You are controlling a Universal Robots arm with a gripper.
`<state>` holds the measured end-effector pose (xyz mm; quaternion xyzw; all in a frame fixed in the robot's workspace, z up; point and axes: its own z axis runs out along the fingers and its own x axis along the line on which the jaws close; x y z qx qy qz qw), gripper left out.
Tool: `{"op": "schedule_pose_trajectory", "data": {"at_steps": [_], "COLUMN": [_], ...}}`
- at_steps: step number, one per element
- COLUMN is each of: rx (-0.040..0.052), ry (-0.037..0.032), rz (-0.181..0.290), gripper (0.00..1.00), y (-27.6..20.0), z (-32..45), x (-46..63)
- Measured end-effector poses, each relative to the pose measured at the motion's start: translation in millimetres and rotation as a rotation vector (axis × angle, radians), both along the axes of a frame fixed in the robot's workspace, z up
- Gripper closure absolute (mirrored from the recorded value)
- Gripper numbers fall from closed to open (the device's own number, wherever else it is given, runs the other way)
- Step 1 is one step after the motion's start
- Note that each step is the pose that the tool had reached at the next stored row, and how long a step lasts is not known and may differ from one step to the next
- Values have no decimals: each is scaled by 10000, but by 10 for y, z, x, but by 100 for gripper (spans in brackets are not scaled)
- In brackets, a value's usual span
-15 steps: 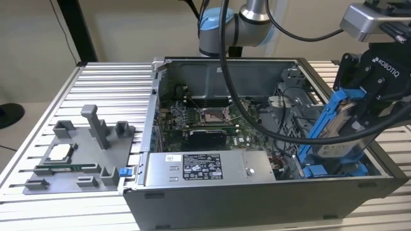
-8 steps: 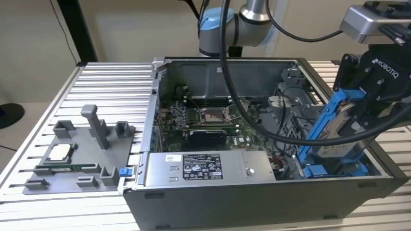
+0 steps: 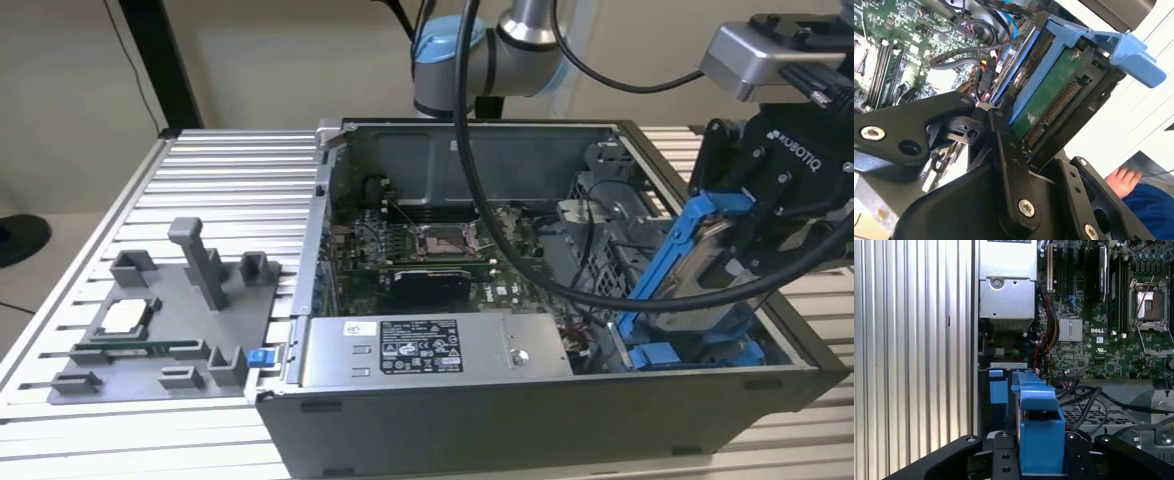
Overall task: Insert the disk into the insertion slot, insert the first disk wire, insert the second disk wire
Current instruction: 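Insert the disk into the insertion slot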
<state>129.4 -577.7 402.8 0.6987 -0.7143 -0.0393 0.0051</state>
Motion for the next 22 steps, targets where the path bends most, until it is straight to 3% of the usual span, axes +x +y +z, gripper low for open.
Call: {"op": "schedule_pose_trajectory", "data": {"at_steps": [15, 22], "rx": [-1, -1], "ry": [1, 17], "rz": [0, -2], "gripper": [100, 100], "y": [0, 0], "z": [-271, -281], "x": [0, -1]}}
